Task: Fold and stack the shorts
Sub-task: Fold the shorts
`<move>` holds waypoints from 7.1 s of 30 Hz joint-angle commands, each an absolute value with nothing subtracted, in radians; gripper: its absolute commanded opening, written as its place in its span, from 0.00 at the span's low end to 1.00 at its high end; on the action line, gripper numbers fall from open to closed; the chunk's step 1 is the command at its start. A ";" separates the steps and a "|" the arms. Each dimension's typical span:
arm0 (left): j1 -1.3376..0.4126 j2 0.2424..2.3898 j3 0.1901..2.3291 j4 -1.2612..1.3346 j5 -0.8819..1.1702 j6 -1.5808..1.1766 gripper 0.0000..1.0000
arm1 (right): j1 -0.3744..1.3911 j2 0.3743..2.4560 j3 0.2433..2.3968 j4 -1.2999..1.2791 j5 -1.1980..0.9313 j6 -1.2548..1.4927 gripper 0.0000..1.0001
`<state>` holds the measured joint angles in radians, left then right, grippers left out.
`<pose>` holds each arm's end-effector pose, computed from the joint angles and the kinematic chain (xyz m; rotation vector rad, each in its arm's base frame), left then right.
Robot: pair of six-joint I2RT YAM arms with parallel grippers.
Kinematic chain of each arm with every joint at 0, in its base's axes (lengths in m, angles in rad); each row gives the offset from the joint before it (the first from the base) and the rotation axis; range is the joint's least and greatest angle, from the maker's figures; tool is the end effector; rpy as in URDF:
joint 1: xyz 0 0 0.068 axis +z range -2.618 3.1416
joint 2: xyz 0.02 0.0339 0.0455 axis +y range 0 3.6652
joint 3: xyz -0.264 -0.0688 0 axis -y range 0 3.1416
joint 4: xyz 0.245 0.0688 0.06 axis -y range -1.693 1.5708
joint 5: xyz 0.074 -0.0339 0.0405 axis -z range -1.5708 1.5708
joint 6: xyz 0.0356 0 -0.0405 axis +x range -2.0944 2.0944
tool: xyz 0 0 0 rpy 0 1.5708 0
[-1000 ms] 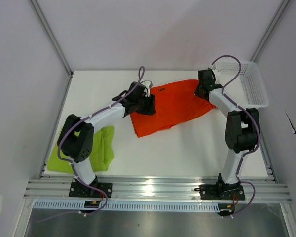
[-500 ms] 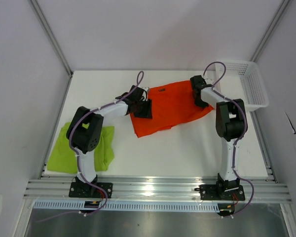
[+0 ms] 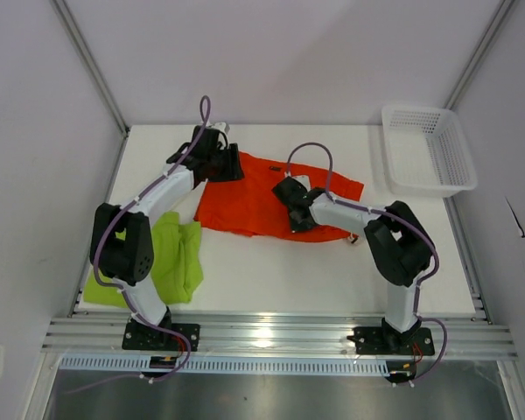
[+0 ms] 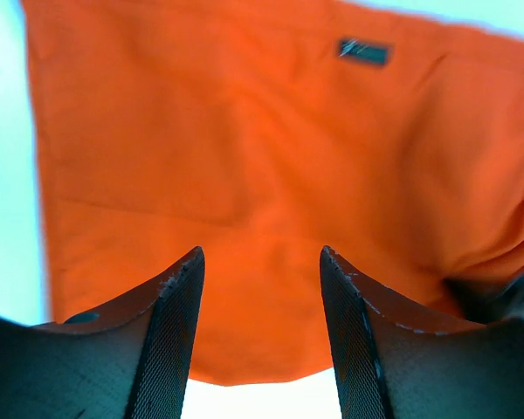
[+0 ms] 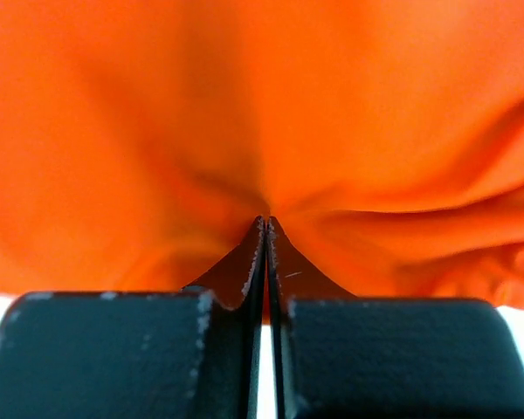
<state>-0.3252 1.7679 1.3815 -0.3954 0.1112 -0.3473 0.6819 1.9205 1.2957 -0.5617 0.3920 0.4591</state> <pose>0.3767 -0.1312 0.2586 0.0290 2.3935 -0.4544 0.3070 0.2317 0.1678 -0.1897 2.6018 -0.1617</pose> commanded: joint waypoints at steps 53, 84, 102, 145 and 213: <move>-1.002 2.405 2.189 -0.548 -0.241 -0.319 0.97 | -0.198 1.701 0.522 0.503 -0.479 0.827 0.44; -1.040 2.485 2.261 -0.603 -0.331 -0.268 0.74 | -0.118 1.617 0.560 0.396 -0.382 0.752 0.03; -1.088 2.526 2.272 -0.575 -0.422 -0.198 0.66 | -0.103 1.559 0.560 0.356 -0.344 0.756 0.01; -1.219 2.155 1.786 -0.387 -0.428 -0.267 0.03 | -0.114 1.663 0.603 0.371 -0.387 0.787 0.00; -0.977 2.077 1.474 -0.187 -0.017 -0.446 0.53 | -0.049 1.641 0.486 0.348 -0.595 0.871 0.79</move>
<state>-0.9741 2.0701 1.4967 -0.2581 -0.0559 -0.4450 -0.0700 1.5864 0.4747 0.4187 -0.6872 0.8978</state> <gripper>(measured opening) 0.535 0.834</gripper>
